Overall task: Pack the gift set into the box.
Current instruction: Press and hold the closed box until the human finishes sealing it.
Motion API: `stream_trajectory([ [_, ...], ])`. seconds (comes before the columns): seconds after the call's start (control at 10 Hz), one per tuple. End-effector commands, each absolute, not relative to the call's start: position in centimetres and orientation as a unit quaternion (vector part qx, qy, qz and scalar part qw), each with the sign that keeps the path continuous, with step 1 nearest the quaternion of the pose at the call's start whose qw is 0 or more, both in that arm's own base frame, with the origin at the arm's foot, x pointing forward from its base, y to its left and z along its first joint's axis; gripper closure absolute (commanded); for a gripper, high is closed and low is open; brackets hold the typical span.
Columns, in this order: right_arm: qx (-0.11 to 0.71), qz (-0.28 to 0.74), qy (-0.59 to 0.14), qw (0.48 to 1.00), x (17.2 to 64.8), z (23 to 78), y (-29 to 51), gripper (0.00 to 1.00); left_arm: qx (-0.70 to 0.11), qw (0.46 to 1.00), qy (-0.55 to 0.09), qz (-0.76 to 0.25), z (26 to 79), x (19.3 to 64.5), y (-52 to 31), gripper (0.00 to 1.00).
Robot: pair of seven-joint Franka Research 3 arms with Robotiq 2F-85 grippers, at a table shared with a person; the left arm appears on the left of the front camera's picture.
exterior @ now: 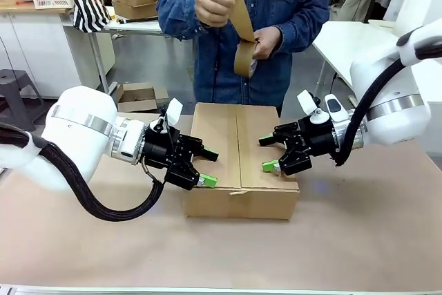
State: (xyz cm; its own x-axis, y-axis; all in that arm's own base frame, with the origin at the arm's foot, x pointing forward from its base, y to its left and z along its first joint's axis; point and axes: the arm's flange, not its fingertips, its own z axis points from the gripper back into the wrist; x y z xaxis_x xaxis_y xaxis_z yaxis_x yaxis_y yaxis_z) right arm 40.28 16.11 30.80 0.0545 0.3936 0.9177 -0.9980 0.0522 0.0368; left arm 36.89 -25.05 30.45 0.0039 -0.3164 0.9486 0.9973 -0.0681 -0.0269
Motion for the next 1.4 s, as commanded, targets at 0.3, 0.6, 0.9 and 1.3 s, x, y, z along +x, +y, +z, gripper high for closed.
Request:
stream_trajectory([
  [0.3,0.39,0.562,-0.389,0.617,40.04,30.57,16.2,0.0,-0.436,0.559,-0.39,-0.588,30.3,36.86,-24.97,0.0],
  [0.6,0.39,0.562,-0.389,0.617,40.04,30.57,16.2,0.0,-0.436,0.559,-0.39,-0.588,30.3,36.86,-24.97,0.0],
  [0.9,0.39,0.562,-0.389,0.617,40.04,30.57,16.2,0.0,-0.436,0.559,-0.39,-0.588,30.3,36.86,-24.97,0.0],
  [1.3,0.39,0.562,-0.389,0.617,40.04,30.57,16.2,0.0,-0.436,0.559,-0.39,-0.588,30.3,36.86,-24.97,0.0],
])
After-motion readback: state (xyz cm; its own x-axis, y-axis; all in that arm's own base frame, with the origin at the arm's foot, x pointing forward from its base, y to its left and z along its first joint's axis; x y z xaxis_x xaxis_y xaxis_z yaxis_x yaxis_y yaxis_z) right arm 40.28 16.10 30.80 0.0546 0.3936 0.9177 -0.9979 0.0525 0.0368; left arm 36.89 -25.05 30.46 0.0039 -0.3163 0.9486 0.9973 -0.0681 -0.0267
